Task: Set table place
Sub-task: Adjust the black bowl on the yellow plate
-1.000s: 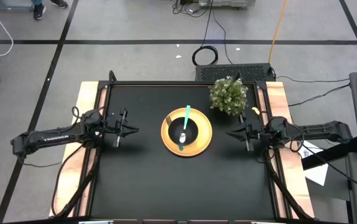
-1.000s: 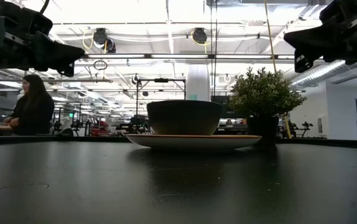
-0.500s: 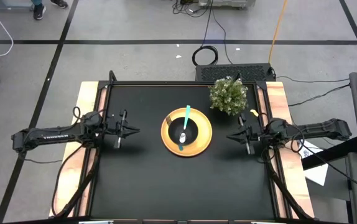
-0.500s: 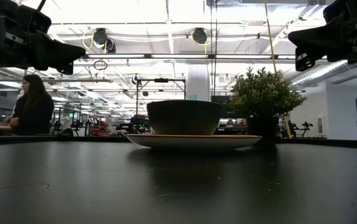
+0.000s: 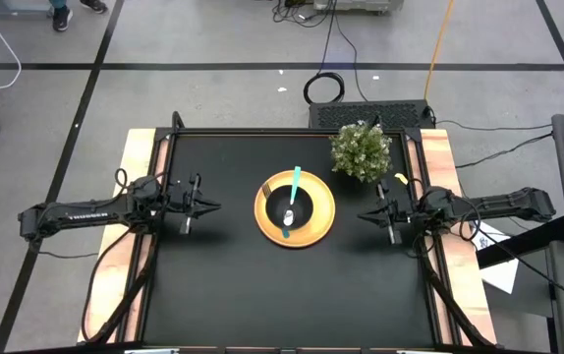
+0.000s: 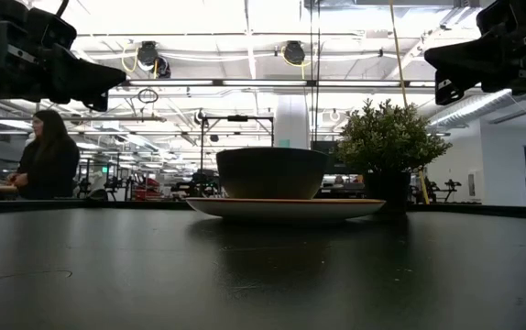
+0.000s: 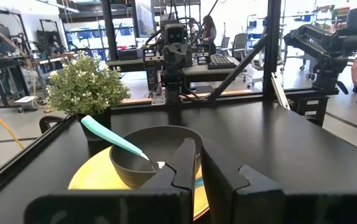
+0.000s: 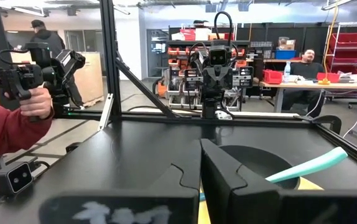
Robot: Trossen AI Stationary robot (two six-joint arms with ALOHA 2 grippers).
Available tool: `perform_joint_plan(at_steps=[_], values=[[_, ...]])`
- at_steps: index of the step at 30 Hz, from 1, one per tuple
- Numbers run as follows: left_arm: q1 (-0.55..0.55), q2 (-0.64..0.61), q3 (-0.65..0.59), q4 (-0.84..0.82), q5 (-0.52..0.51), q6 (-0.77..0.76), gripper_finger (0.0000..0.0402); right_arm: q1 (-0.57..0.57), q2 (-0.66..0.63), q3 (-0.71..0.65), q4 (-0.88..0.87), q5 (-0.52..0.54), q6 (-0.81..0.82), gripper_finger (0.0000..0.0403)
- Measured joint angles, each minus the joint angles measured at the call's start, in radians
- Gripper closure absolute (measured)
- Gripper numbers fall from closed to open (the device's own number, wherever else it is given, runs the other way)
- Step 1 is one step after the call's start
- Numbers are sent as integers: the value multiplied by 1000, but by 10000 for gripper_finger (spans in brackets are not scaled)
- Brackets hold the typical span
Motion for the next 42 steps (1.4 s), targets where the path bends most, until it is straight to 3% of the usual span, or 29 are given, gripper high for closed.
perform_joint_plan(at_steps=[27, 33, 42], values=[[0, 20, 8, -112, -16, -66, 370, 0, 0, 0, 0, 0, 0, 403], [-42, 110, 121, -182, -54, -43, 359, 0, 0, 0, 1, 1, -14, 403], [-105, 361, 263, -150, -62, -3, 292, 0, 0, 0, 1, 1, -20, 403]])
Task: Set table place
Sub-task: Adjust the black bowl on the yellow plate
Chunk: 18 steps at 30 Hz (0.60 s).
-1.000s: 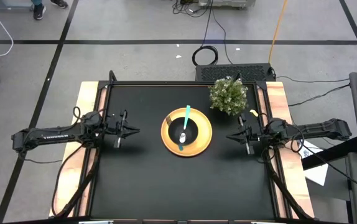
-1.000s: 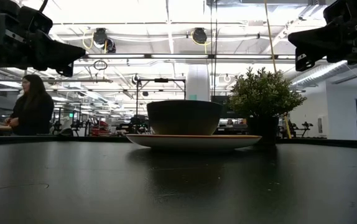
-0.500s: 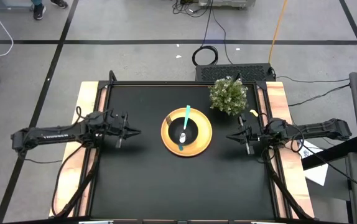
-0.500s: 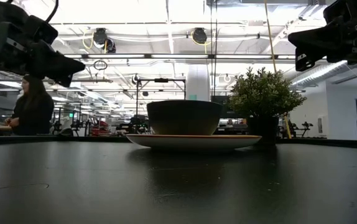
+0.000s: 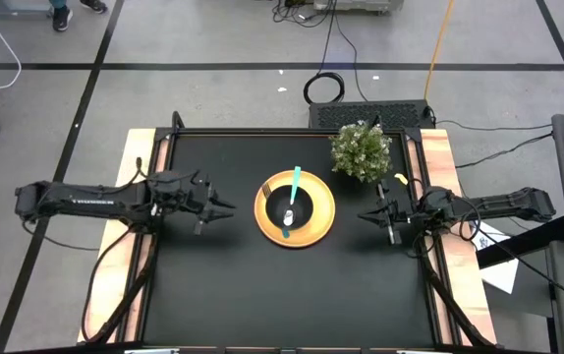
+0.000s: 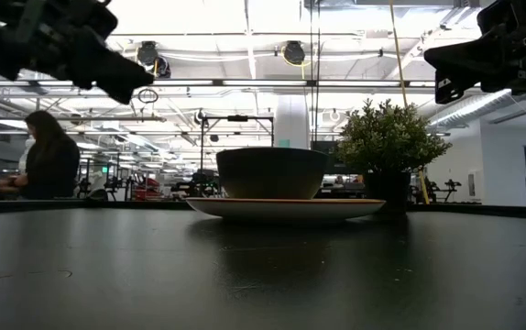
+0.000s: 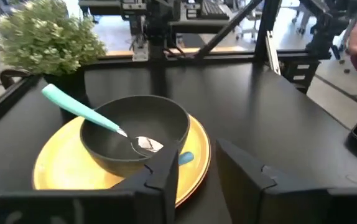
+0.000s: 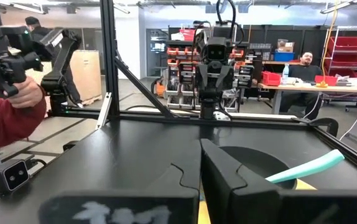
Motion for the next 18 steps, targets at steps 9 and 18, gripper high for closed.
perform_joint_plan(at_steps=[9, 18], values=[[1, 290, 255, -172, -177, -105, 229, 0, 0, 0, 0, 0, 0, 403], [8, 568, 528, -381, -237, -143, 210, 0, 0, 0, 0, 0, 1, 403]])
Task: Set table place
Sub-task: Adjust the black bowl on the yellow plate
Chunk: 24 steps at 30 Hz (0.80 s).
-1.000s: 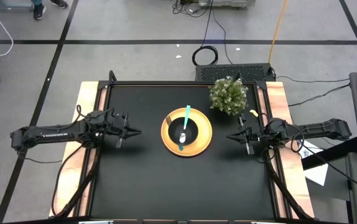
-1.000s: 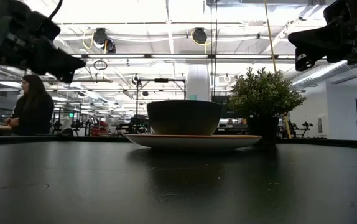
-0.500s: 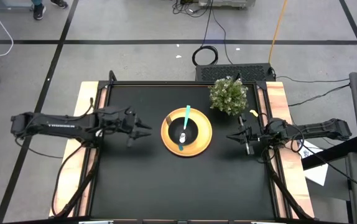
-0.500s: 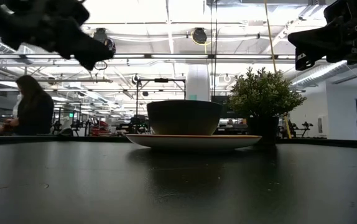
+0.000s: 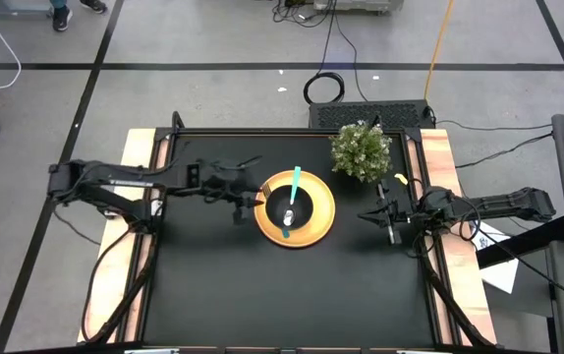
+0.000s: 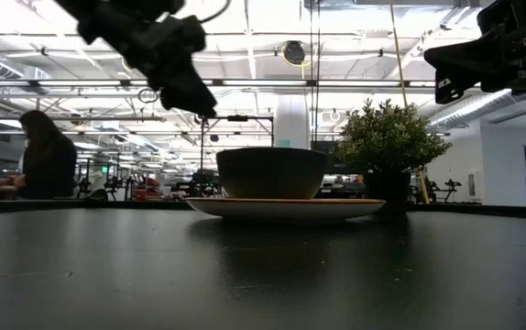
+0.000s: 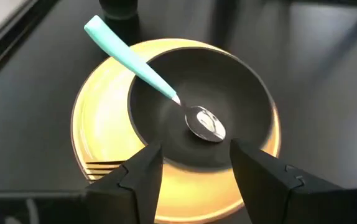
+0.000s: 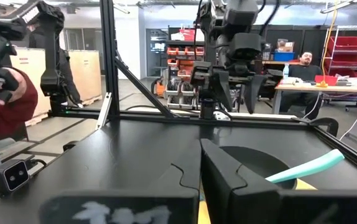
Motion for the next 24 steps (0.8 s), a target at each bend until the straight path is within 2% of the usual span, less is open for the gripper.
perform_joint_plan(at_steps=[5, 9, 18, 24], values=[[9, 127, 130, -120, 5, 11, 212, 0, 0, 0, 0, 0, 30, 403], [8, 206, 234, -215, -39, 15, 205, 0, 0, 0, 0, 0, 45, 403], [8, 391, 490, -459, -64, 19, 204, 0, 0, 0, 0, 0, 45, 403], [20, 478, 576, -511, -69, 44, 204, 0, 0, 0, -1, 0, 45, 403]])
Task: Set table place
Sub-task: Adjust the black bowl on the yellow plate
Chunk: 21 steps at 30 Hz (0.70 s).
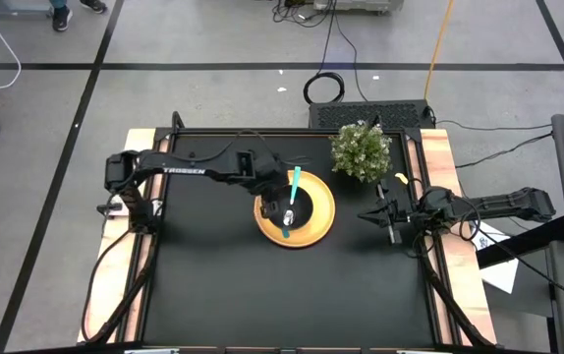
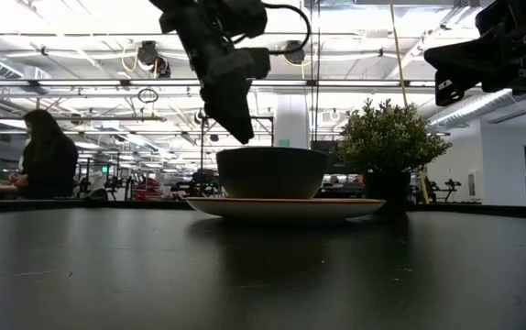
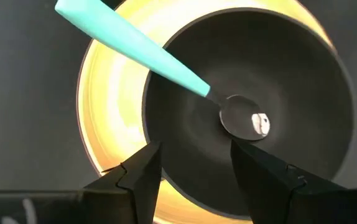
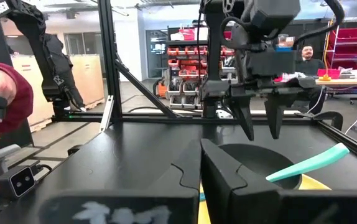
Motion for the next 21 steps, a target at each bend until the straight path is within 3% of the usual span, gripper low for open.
perform_joint_plan(at_steps=[21], values=[[60, 72, 6, 32, 2, 61, 204, 0, 0, 0, -23, 0, -3, 403]])
